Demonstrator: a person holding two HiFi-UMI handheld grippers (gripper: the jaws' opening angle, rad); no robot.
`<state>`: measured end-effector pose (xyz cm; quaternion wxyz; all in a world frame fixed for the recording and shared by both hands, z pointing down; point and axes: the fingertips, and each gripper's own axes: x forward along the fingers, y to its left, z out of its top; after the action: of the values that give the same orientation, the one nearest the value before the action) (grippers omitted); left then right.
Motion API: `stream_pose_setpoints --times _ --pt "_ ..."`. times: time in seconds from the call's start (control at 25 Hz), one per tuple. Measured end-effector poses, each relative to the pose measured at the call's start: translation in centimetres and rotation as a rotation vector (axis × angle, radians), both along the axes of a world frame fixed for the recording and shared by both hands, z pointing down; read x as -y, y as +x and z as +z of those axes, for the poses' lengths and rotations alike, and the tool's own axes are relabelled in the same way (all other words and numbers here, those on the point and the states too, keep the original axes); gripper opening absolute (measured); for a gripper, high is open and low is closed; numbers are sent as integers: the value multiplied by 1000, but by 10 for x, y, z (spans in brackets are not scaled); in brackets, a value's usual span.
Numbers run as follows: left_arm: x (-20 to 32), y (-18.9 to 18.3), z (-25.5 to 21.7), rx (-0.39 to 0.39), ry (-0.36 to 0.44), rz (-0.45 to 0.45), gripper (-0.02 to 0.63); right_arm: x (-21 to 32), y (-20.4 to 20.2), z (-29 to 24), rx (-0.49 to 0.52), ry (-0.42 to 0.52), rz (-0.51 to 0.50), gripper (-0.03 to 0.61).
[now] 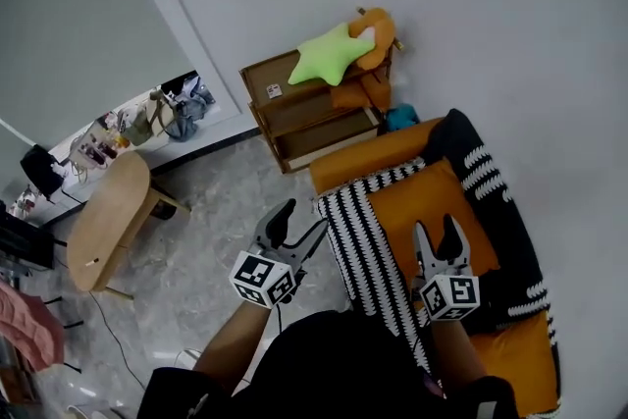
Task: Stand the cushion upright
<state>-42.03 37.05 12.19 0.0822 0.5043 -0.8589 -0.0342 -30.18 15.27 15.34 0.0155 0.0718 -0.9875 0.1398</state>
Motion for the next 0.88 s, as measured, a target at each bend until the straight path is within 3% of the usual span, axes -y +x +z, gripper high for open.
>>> stream_pose_setpoints --times 0.32,0.48,0.88 --pt "89 -31 10 -43 -26 82 341 91 15 8 8 -67 195 302" --pt "132 -35 23 -79 -65 198 341 111 45 21 -13 -97 315 302" --pt "246 -41 59 -155 -104 541 341 153 118 50 -75 -187 726 302"
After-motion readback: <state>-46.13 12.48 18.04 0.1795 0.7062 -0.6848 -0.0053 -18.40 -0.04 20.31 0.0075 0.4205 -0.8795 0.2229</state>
